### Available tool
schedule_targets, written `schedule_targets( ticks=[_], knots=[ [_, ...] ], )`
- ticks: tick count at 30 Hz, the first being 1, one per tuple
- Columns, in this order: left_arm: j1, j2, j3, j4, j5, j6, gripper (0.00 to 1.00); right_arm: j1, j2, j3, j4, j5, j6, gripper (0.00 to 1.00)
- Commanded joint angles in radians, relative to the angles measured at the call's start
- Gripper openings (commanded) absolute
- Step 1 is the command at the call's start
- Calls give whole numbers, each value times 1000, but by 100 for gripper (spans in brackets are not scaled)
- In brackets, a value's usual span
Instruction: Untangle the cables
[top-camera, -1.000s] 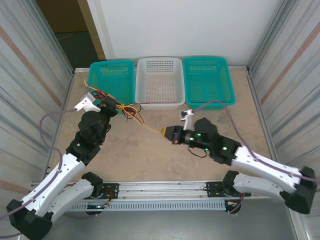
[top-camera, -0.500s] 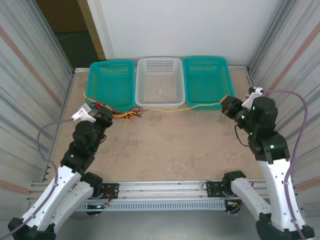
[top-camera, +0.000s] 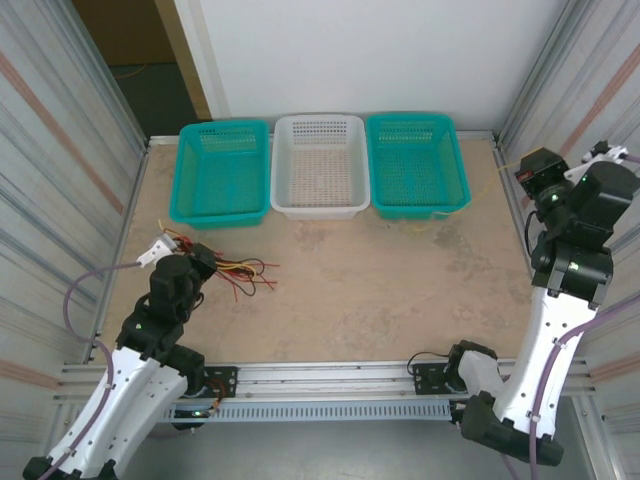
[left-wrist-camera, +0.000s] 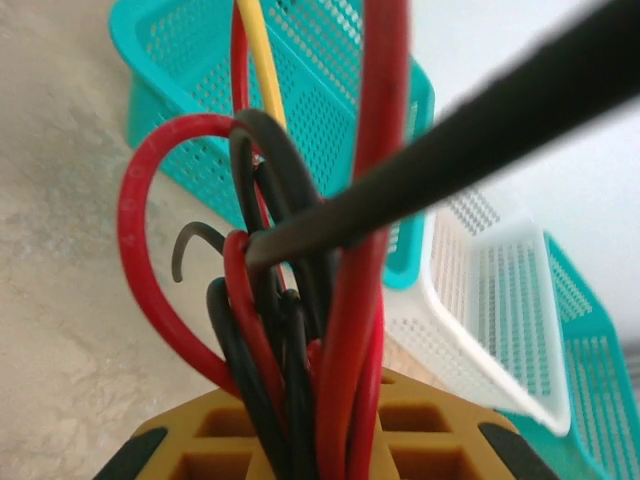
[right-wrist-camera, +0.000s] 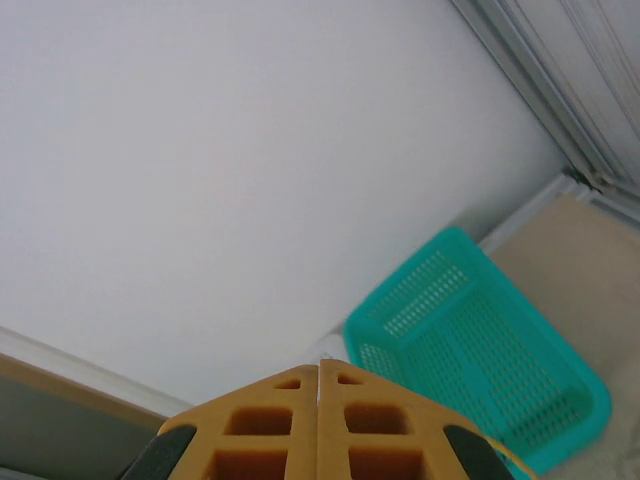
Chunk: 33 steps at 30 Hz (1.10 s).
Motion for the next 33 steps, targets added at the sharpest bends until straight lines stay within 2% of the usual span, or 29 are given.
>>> schedule_targets(
  ticks=[1,4,6,10,12,18,22,23,25,26,28,29,33],
  knots=[
    [-1,21,0,30,157,75,0,-9,79,76,59,-29,15,0],
    [-45,102,-28,141,281,71,0,-10,149,128,94,9,13,0],
    [-114,174,-34,199,301,77,0,-11,204,190,95,13,15,0],
    [-277,344,-6,290,262,99,0,-9,276,279,142,5,53,0],
    [-328,414,-1,337,224,90,0,-3,311,313,150,15,59,0],
    [-343,608,38,472,260,57,0,18,383,234,314,30,130,0],
    [-350,736,154,441,282,107,0,62,434,184,422,74,148,0],
    [-350,767,176,436,297,113,8,77,446,176,447,85,148,0],
    [-360,832,216,422,324,114,48,108,484,163,503,112,148,0],
    [-369,851,224,411,325,107,60,121,502,156,532,122,147,0],
    [-388,862,223,399,322,86,91,149,546,145,594,148,148,0],
    [-394,855,213,410,327,86,98,161,565,136,627,157,147,0],
    [-405,779,187,336,320,90,99,209,649,110,739,209,139,0]
  ],
)
